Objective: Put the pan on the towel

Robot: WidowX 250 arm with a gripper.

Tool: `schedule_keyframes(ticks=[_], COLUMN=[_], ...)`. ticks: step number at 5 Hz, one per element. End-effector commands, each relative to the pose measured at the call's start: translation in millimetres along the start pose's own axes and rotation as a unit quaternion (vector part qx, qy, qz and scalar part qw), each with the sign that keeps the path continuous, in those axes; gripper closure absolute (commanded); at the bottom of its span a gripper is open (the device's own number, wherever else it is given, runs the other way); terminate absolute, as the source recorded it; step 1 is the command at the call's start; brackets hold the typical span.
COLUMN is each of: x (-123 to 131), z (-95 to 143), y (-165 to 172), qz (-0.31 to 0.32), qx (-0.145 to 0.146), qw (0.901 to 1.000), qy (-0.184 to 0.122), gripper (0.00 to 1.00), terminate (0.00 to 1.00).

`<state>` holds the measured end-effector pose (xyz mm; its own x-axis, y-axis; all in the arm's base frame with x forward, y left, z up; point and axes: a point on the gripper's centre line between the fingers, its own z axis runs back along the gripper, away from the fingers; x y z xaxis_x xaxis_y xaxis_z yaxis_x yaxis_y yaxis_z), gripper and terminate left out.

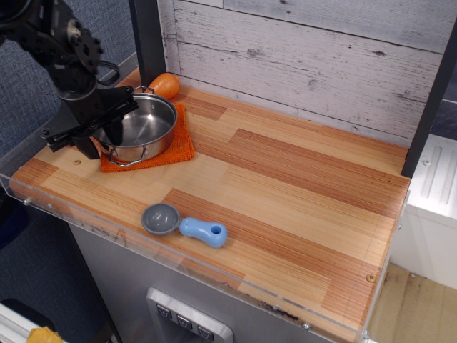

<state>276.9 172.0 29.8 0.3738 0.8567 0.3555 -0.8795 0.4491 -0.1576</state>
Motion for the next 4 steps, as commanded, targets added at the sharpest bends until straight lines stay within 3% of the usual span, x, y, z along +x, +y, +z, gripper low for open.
schedule_keyframes(ticks=[1, 3, 4], x=[7.0, 27.9, 36.6], z=[23.6, 84.4, 106.4], y=[-0.9, -29.5, -21.2], qz=[0.015, 0.017, 0.021], qx=[-0.018, -0.096, -0.119], qw=[0.9991, 0.9916, 0.9872], qy=[-0.034, -0.085, -0.104], gripper=[0.0, 0.0, 0.0], terminate=[0.0, 0.0, 0.0])
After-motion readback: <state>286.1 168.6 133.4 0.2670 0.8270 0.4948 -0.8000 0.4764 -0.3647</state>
